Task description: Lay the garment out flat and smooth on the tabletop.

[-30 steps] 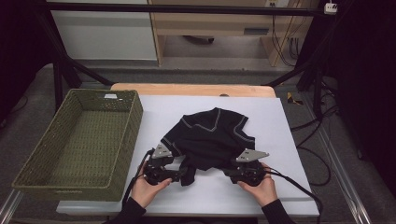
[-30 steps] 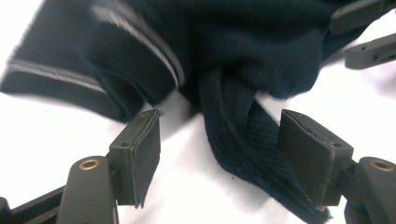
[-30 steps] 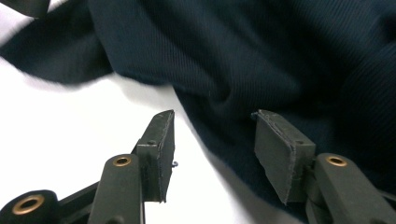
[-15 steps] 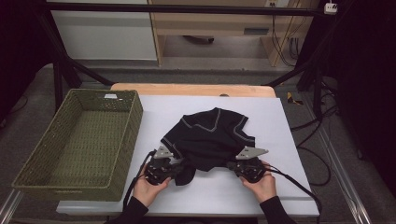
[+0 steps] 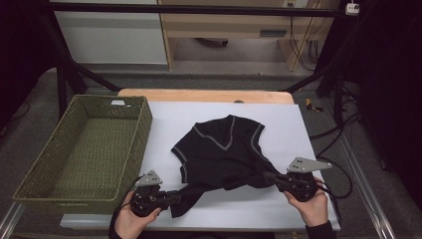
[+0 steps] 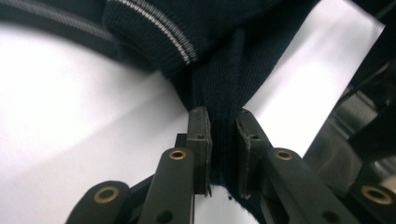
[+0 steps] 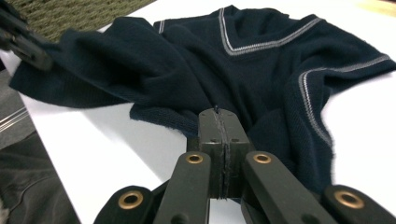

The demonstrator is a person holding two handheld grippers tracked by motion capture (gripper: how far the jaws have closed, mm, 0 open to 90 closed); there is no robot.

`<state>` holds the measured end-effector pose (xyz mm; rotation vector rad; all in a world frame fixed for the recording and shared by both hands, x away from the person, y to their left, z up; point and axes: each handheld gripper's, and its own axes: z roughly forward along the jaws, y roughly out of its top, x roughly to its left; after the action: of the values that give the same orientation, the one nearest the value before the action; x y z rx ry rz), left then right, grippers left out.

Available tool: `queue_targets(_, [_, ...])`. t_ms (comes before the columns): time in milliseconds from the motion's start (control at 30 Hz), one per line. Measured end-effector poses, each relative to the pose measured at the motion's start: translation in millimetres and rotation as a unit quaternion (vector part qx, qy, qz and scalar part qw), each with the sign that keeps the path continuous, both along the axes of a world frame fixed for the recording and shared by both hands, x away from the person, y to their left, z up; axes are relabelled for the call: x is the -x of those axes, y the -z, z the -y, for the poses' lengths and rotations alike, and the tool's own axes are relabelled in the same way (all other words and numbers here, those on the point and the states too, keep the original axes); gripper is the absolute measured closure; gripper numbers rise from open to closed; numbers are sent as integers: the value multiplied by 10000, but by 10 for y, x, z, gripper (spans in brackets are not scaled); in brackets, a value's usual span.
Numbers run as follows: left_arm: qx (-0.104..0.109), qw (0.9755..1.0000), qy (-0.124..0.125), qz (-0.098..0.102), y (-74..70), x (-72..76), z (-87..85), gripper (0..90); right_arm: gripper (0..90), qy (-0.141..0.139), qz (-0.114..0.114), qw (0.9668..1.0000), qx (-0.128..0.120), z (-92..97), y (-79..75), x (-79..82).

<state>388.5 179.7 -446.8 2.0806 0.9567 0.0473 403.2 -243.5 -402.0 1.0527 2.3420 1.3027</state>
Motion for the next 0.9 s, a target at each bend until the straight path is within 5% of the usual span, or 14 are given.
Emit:
queue_targets(100, [-254,9996,-81,13,100,-22,53,734,900,35,-251,9995,202,-4,174,-8])
queue_targets(233, [-358,9990,-193,180,134,-50,85,540,870,-29,-693,9967,430,-50,491,-37])
queue_targets(300, [-239,9989,-229,319,102,-53,82,458,805,-52,-609,9971,454,-47,487,-41])
queue_targets(367, [-98,9982,-289,513,42,-62,80,334,722,1,-436,9989,144,6,393,-37])
queue_targets(533, [55,9957,-507,770,-83,-175,130,186,483,459,95,9989,-73,142,263,-106])
queue_targets(600, [57,9948,-634,791,-74,-264,158,180,405,715,135,9973,-49,181,282,-202])
queue_targets(767, [89,9953,-854,439,56,-568,224,193,349,1030,-151,9943,247,162,490,-510])
queue_targets(900, [222,9968,-735,243,146,-636,256,376,394,1162,-284,9918,450,142,661,-688])
